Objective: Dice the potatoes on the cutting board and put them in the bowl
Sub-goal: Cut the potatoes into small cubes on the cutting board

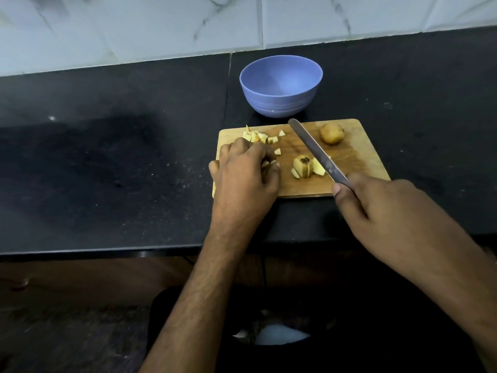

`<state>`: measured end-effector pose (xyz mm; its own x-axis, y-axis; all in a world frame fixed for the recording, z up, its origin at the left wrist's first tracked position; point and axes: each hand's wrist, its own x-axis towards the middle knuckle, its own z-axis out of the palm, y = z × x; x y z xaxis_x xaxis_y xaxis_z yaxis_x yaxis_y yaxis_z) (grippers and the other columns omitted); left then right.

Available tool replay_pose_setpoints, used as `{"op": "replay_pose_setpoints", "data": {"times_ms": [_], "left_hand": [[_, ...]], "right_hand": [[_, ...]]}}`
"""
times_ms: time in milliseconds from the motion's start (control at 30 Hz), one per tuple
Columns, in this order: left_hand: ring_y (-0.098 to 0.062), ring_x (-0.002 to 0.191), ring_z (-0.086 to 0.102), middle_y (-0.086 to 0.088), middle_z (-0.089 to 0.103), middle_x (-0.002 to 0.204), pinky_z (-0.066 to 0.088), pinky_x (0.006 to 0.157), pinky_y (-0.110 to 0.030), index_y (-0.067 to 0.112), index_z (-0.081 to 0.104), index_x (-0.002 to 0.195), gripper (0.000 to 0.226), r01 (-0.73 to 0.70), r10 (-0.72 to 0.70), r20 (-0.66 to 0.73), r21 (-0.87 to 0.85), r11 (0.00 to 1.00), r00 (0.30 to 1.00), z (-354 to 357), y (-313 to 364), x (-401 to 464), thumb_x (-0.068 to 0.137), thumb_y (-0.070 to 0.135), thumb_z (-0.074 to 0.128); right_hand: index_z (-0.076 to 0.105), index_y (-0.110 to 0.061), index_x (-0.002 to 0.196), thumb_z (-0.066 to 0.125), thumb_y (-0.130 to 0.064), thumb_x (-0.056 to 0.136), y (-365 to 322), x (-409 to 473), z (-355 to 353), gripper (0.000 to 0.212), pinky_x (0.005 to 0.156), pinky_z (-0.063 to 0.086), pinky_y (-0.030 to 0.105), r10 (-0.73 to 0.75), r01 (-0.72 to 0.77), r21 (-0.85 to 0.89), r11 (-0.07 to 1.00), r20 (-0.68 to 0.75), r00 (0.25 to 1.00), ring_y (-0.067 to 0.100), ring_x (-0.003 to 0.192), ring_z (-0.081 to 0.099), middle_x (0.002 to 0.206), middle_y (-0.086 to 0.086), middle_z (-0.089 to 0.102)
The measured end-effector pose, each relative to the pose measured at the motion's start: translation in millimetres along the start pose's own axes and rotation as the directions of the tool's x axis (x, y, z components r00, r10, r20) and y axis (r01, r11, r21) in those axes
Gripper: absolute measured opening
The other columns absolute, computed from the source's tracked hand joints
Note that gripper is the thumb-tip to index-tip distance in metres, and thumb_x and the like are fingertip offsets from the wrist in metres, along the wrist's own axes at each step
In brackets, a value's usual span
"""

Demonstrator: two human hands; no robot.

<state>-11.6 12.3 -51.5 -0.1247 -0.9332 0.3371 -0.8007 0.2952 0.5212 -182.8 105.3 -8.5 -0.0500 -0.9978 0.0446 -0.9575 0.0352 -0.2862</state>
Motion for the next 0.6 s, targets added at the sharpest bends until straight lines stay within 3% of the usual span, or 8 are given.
{"op": "replay_pose_setpoints", "data": {"times_ms": [133,233,433,600], "left_hand": [[-0.014,0.113,0.041,0.006,0.051,0.118,0.030,0.098,-0.036,0.026,0.064,0.114,0.021,0.043,-0.044,-0.080,-0.004,0.999,0.996,-1.0,-1.3,0.7,0.093,0.027,0.066],[-0.014,0.112,0.040,0.006,0.049,0.116,0.031,0.096,-0.036,0.025,0.067,0.110,0.018,-0.001,0.002,-0.094,0.013,1.000,0.996,-0.9,-0.8,1.3,0.093,0.025,0.068],[-0.016,0.107,0.041,0.006,0.048,0.112,0.025,0.085,-0.035,0.031,0.066,0.101,0.023,-0.209,0.208,0.016,0.082,0.974,0.978,4.1,6.9,-2.2,0.088,0.049,0.062],[-0.015,0.106,0.038,0.008,0.047,0.112,0.023,0.084,-0.035,0.030,0.064,0.099,0.022,-0.231,0.226,0.058,0.109,0.967,0.972,6.1,6.9,-0.4,0.087,0.049,0.061]], "right_hand": [[0.040,-0.032,0.082,0.030,-0.048,0.099,7.3,8.5,14.4,0.026,0.045,0.032,0.027,-0.003,0.003,-0.002,1.000,-0.036,0.999,0.013,0.046,0.051,0.055,-0.005,0.051],[0.034,-0.033,0.073,0.031,-0.047,0.100,9.6,11.6,17.6,0.031,0.045,0.030,0.028,-0.017,0.017,0.005,1.000,-0.040,0.999,0.013,0.045,0.050,0.053,-0.005,0.050],[0.030,-0.031,0.069,0.030,-0.047,0.100,13.9,10.6,21.9,0.035,0.043,0.032,0.030,-0.025,0.025,-0.004,1.000,-0.068,0.997,0.014,0.043,0.048,0.050,-0.004,0.047],[0.039,-0.028,0.074,0.029,-0.048,0.099,16.3,7.6,24.5,0.034,0.041,0.041,0.036,-0.025,0.027,0.019,0.999,-0.093,0.995,0.016,0.039,0.047,0.047,-0.003,0.046]]}}
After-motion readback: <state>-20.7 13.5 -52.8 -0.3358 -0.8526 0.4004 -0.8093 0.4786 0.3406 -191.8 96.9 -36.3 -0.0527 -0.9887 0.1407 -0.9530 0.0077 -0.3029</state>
